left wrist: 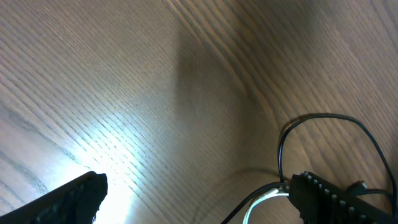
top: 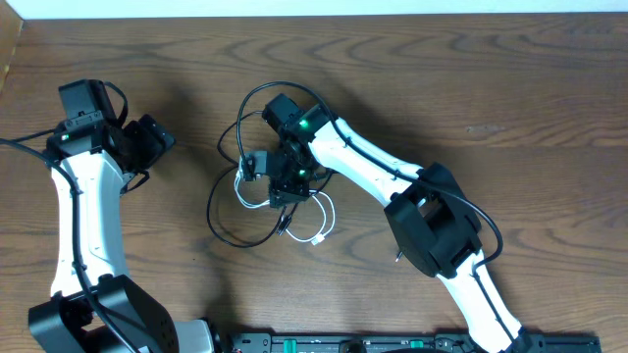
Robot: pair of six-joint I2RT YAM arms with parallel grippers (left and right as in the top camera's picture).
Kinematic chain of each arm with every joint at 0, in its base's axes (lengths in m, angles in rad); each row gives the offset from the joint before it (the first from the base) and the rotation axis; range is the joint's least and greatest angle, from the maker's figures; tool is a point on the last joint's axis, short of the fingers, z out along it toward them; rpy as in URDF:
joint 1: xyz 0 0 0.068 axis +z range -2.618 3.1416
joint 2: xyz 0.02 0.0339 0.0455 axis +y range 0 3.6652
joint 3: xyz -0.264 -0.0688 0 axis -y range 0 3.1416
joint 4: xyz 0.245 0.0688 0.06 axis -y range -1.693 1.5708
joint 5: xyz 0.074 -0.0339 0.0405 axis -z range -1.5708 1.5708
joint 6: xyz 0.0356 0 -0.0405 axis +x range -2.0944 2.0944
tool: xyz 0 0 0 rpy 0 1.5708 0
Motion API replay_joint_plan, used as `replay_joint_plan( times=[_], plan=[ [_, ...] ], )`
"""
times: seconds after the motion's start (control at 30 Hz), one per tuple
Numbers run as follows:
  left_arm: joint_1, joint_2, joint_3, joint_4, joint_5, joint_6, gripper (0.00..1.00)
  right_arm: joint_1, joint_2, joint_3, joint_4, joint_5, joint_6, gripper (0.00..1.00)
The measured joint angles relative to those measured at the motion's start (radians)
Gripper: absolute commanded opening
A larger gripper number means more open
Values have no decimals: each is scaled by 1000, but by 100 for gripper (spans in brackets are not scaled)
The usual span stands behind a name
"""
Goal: Untangle cables
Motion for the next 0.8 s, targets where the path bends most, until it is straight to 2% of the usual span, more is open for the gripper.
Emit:
replay_joint_plan(
  times=[0.6, 0.8],
  plan=[
    [0, 0, 0, 0, 0, 0, 98, -13, 29, 0, 28, -11, 0, 26],
    [0, 0, 0, 0, 0, 0, 98, -13, 75, 0, 23, -28, 5, 17]
  ],
)
